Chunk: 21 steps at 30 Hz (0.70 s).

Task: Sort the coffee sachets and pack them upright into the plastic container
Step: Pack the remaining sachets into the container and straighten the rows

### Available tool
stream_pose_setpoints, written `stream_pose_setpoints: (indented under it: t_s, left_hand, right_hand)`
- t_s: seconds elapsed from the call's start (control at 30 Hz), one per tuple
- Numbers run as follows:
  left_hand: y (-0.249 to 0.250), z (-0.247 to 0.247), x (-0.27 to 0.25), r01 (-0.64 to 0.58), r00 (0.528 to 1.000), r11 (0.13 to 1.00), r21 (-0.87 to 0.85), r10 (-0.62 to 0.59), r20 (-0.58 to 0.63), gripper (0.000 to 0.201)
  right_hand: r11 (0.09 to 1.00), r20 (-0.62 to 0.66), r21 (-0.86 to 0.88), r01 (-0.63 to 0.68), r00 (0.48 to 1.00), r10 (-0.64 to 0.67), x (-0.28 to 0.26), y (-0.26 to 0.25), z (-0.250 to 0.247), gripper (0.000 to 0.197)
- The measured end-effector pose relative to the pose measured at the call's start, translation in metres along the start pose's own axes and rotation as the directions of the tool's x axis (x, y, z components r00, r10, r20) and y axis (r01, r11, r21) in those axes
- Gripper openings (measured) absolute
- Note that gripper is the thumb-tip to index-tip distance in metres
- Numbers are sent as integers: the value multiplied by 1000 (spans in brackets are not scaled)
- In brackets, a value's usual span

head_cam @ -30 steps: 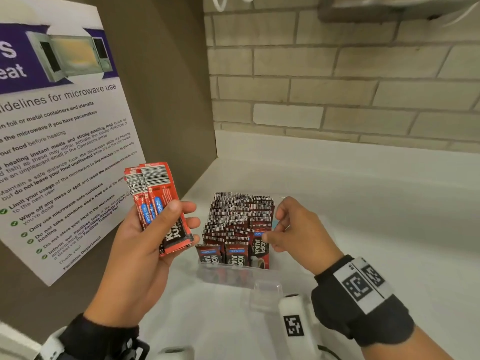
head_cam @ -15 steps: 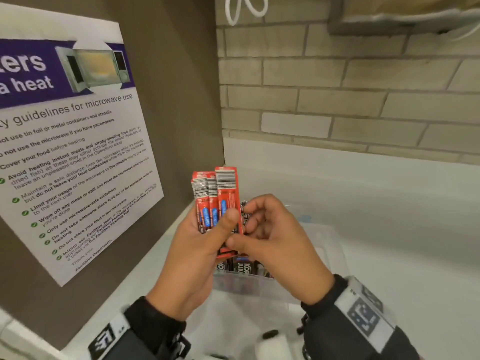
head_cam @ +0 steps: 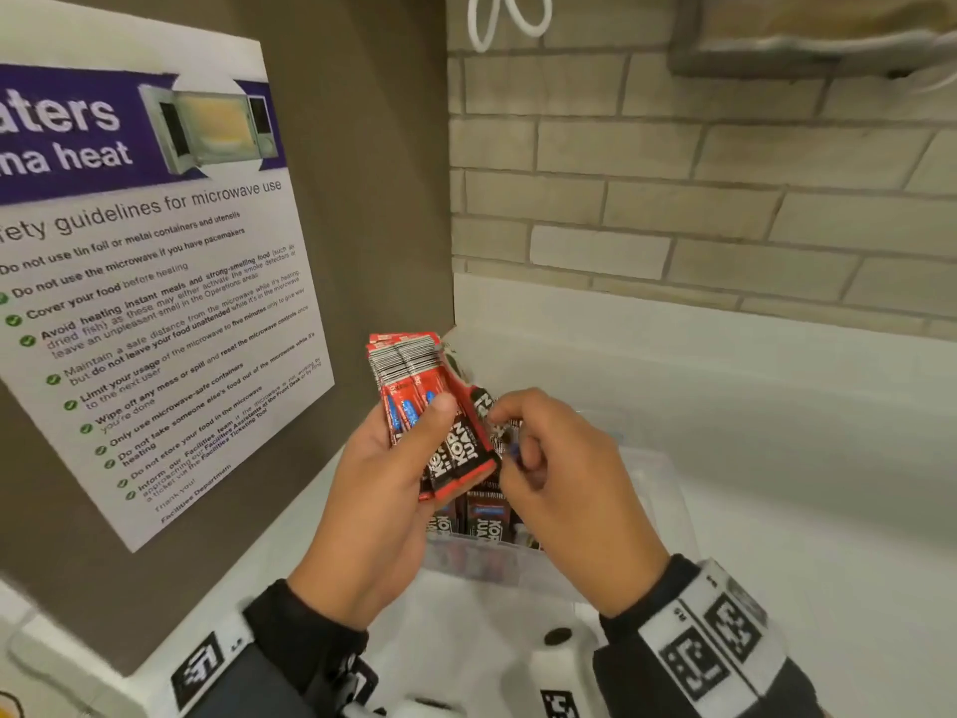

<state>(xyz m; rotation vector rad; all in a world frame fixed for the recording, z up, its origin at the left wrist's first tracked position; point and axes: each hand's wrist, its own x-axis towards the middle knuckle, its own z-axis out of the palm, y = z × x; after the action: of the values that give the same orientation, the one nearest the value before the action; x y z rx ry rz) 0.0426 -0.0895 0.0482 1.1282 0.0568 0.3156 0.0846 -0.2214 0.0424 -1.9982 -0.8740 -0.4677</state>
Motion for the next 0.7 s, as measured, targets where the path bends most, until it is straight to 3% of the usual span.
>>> stream_pose_setpoints:
  t_s: [0.07, 0.17, 0.2, 0.27, 0.33, 0.4, 0.47, 0.6, 0.7]
  left_hand:
    - [0, 1, 0, -27, 999, 1000, 11, 27, -16, 34]
    - [0, 0, 4, -68, 994, 998, 15, 69, -89, 27]
    - [0, -1, 5, -79, 990, 997, 9, 79, -116, 26]
    - [1, -1, 6, -93, 985, 996, 1, 92, -145, 26]
    - [-1, 1, 6, -91, 987, 996, 4, 91, -134, 26]
    - [-3, 3, 4, -87, 990, 996, 10, 87, -108, 27]
    - [0, 2, 2, -97, 992, 995, -2, 96, -82, 32]
    - [8, -6, 5, -114, 990, 993, 11, 115, -77, 41]
    - [5, -2, 2, -88, 996, 989, 119, 89, -4, 41]
  right_hand:
    - [994, 64, -86, 63, 996, -57, -2, 3, 4, 42]
    - [994, 114, -60, 88, 990, -81, -7, 3, 3, 46]
    - [999, 78, 8, 38, 996, -39, -8, 1, 2, 43]
    - [960, -7, 227, -163, 986, 169, -7, 2, -1, 36]
    - [804, 77, 450, -389, 914, 399, -5, 3, -4, 32]
    - [570, 222, 644, -511, 837, 500, -2, 5, -7, 17]
    - [434, 246, 744, -507, 813, 528, 1, 8, -14, 12]
    - [524, 141, 734, -432, 852, 504, 12, 14, -37, 21]
    - [468, 86, 815, -341, 870, 485, 21, 11, -46, 22]
